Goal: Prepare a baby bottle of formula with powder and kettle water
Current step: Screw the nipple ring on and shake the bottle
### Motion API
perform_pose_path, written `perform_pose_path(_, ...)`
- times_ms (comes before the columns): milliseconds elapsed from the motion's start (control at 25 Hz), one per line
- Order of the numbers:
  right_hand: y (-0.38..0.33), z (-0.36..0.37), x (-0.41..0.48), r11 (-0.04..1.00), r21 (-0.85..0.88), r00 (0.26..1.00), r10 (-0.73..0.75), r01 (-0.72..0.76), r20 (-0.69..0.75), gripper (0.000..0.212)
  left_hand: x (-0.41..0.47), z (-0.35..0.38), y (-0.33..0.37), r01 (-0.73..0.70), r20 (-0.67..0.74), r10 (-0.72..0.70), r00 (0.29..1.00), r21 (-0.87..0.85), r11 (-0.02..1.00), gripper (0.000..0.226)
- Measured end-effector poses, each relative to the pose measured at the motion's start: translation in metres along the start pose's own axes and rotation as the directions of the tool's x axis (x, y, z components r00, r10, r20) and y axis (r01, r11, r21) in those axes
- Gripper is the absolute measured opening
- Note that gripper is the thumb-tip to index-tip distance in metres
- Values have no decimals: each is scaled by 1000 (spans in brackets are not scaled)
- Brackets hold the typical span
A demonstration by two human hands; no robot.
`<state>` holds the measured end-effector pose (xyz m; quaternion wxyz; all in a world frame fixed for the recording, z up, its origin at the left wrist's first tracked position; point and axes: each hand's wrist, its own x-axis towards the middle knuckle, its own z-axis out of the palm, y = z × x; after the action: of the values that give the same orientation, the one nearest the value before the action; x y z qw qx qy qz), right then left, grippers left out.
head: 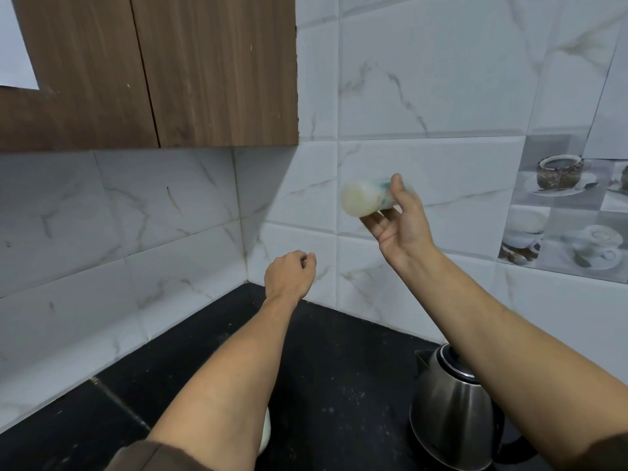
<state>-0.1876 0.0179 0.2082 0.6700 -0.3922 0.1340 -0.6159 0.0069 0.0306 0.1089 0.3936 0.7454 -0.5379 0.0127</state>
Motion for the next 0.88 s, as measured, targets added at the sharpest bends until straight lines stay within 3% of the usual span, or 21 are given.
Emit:
perform_pose_path(80,0,0,-1,1000,4,1000,12,-12,16,58,0,-3,-1,4,-6,-4,1000,6,1000,45)
perform_pose_path(200,-1,4,-23,898,-438,947,107,39,304,63,-1,-5,2,-2,0,2,1000,66,998,38)
perform_pose_path(280,1,6,-27,868,-486,924,99,102,370,71,-1,-6,4,0,5,0,1000,77,997,36)
perform_pose_path(320,1,8,-25,895,-429,949,21,123,315,74,0,-4,2,-5,12,4,1000,61,998,36)
perform_pose_path(400,-1,14,-16,962,-232,990,-132,141,56,74,-3,-3,0,-11,20,10,1000,28,1000,41)
perform_pose_path(480,-2,19,-9,973,-125,977,-203,194,-68,72,-5,-4,-2,-11,29,10,1000,39,999,41)
perform_pose_path(560,-1,21,-15,931,-311,981,-161,189,112,70,-4,-6,-4,-24,32,21,999,81,996,37)
perform_pose_path(640,4,16,-27,791,-571,927,14,218,374,71,-4,-7,-3,-41,58,33,998,132,990,26)
perform_pose_path(720,4,8,-31,737,-627,890,76,254,449,73,-8,-9,-3,-41,64,32,997,155,987,20)
perform_pose_path(760,3,8,-31,778,-577,915,10,247,404,73,-8,-9,-6,-42,56,34,998,153,987,24)
perform_pose_path(880,-5,14,-18,951,-240,981,-183,192,60,72,-10,-7,-9,-22,43,17,999,96,995,36)
